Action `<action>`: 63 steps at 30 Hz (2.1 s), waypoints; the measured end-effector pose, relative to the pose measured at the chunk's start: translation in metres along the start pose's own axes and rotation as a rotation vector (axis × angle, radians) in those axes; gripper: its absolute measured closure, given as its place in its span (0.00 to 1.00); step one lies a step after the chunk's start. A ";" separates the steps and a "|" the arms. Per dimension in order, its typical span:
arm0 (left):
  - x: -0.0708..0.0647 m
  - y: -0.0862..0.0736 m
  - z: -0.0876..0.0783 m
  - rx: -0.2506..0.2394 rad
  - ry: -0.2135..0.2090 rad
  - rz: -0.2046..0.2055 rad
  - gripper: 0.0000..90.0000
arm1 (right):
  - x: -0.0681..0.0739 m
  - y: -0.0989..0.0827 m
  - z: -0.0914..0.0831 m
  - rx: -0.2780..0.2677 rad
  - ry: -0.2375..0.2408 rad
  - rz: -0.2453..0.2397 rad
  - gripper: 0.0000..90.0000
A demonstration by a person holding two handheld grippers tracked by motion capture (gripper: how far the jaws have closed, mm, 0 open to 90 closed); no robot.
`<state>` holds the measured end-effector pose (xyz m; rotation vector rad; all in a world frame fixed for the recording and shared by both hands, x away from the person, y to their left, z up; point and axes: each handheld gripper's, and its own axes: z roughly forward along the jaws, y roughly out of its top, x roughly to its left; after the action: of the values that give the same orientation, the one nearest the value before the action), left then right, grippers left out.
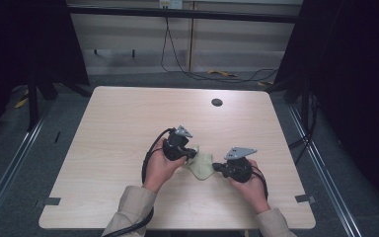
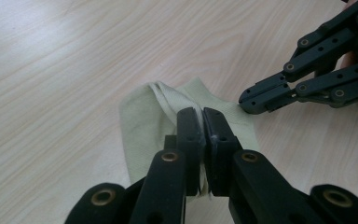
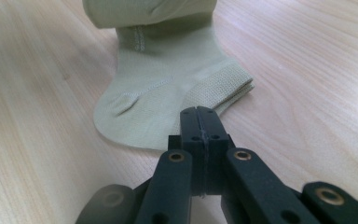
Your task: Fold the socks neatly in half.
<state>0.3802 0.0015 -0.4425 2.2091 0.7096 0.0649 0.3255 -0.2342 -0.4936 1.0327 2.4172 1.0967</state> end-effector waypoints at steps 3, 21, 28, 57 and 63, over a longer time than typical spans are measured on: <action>-0.004 0.002 0.002 0.013 -0.006 0.020 0.96 | 0.002 0.000 0.001 0.001 -0.007 -0.011 1.00; -0.027 0.004 0.025 0.042 -0.061 0.063 0.96 | 0.004 0.001 0.004 -0.009 0.000 -0.007 1.00; -0.027 0.004 0.032 0.053 -0.054 0.065 0.96 | 0.003 0.000 0.004 -0.013 0.003 -0.004 1.00; -0.012 -0.007 0.030 0.012 0.008 -0.011 0.81 | -0.002 -0.004 -0.002 -0.006 -0.028 -0.006 0.96; -0.023 -0.012 0.058 0.063 -0.023 0.029 0.72 | -0.003 -0.006 0.000 0.001 -0.035 -0.014 0.95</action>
<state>0.3704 -0.0436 -0.4863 2.2765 0.6758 0.0322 0.3248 -0.2387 -0.4980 1.0258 2.3945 1.0637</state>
